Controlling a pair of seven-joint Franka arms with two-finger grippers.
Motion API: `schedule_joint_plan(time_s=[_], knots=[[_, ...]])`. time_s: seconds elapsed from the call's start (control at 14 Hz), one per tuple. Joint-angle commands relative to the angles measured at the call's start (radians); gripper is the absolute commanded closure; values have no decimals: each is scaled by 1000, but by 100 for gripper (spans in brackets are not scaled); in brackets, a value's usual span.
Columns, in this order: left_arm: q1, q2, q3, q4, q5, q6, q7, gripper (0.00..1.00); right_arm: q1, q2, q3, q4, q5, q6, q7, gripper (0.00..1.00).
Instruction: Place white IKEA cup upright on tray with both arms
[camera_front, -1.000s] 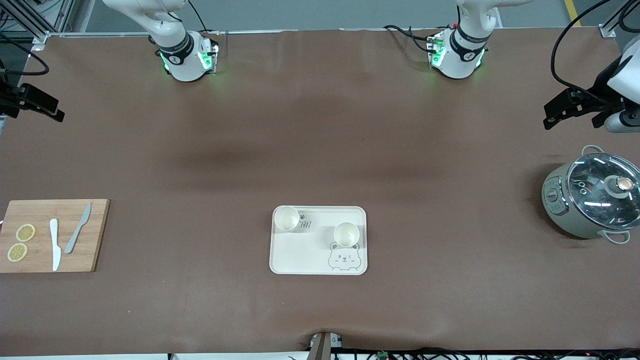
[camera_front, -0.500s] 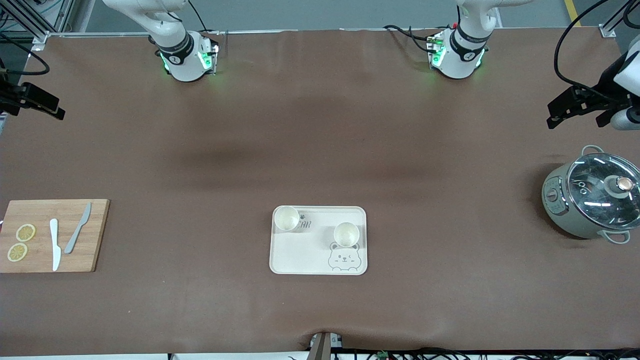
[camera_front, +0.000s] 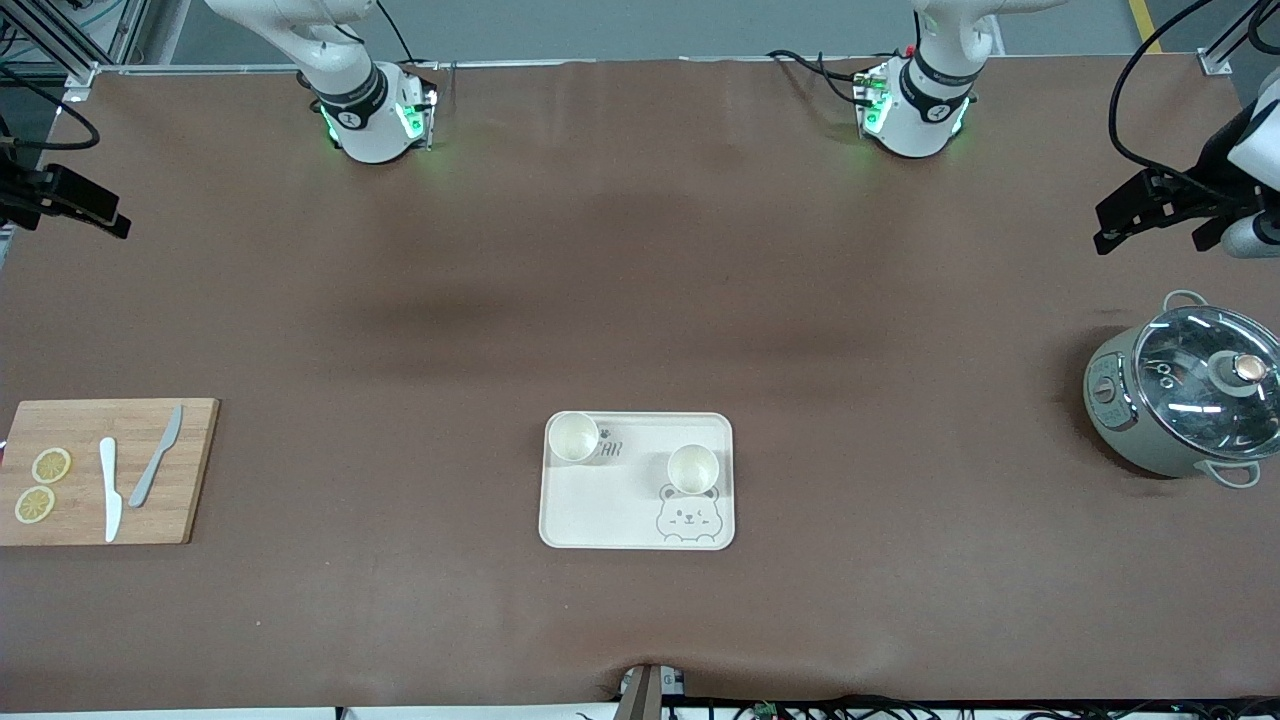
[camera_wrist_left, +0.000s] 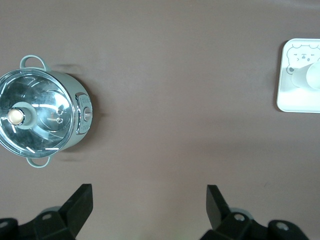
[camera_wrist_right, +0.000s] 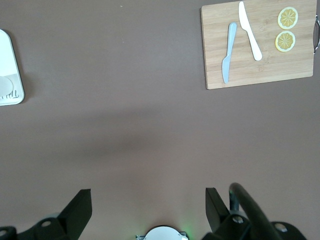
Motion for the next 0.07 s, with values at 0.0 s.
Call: schedule_joint_plan(time_s=[0.0], knots=[[8, -7, -2, 10, -21, -21, 14, 0, -8, -12, 7, -11, -18, -4, 0, 0]])
